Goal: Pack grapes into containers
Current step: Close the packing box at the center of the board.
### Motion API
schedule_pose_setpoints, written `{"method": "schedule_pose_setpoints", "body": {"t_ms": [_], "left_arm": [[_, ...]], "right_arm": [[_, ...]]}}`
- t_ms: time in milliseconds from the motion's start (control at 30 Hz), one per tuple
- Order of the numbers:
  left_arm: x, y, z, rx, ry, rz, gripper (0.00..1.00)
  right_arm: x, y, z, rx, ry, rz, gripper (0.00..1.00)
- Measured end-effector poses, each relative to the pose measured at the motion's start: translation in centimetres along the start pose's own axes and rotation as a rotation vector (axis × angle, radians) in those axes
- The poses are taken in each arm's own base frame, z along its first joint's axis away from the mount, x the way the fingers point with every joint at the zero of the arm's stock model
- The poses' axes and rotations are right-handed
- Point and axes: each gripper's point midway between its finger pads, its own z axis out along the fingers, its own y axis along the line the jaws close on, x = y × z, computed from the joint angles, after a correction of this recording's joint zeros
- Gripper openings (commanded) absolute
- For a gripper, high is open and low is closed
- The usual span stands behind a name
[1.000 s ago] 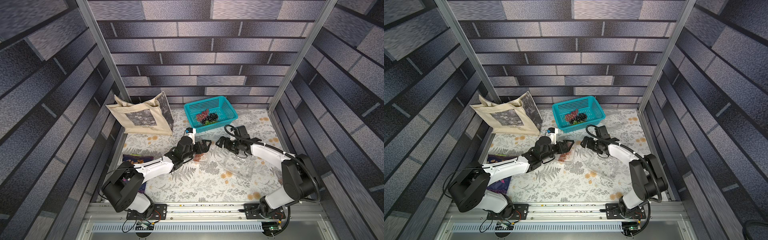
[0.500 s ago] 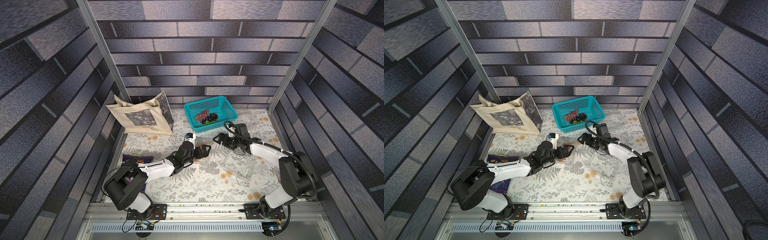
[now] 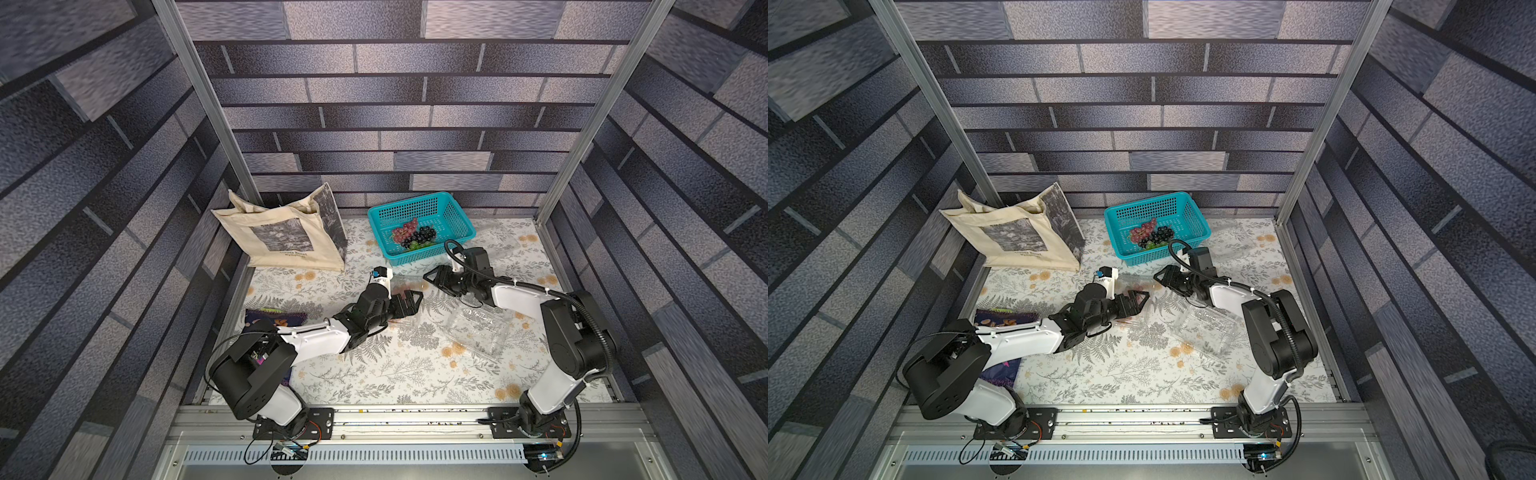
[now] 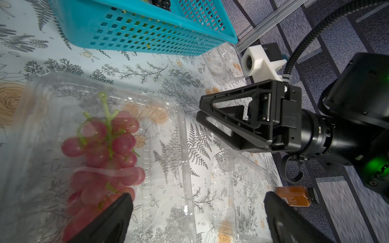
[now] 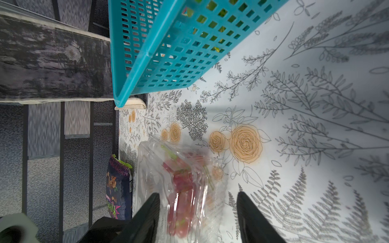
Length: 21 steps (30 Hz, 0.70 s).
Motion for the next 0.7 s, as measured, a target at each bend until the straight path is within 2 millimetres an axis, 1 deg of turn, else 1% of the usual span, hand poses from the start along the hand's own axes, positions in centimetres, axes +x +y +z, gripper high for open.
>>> {"method": "schedule_pose_setpoints", "body": {"t_ms": [233, 467, 700], "left_arm": [[0.2, -0.1, 0.2, 0.005, 0.001, 0.002, 1.00], [0.3, 0.0, 0.1, 0.006, 0.001, 0.003, 1.00], [0.4, 0.1, 0.1, 0.011, -0.004, 0.003, 1.00]], "right_arm": [[-0.4, -0.2, 1.4, -0.045, -0.011, 0.031, 0.51], [-0.2, -0.5, 1.7, -0.071, -0.029, 0.053, 0.47], [0.4, -1.6, 2.4, -0.085, -0.034, 0.097, 0.42]]}}
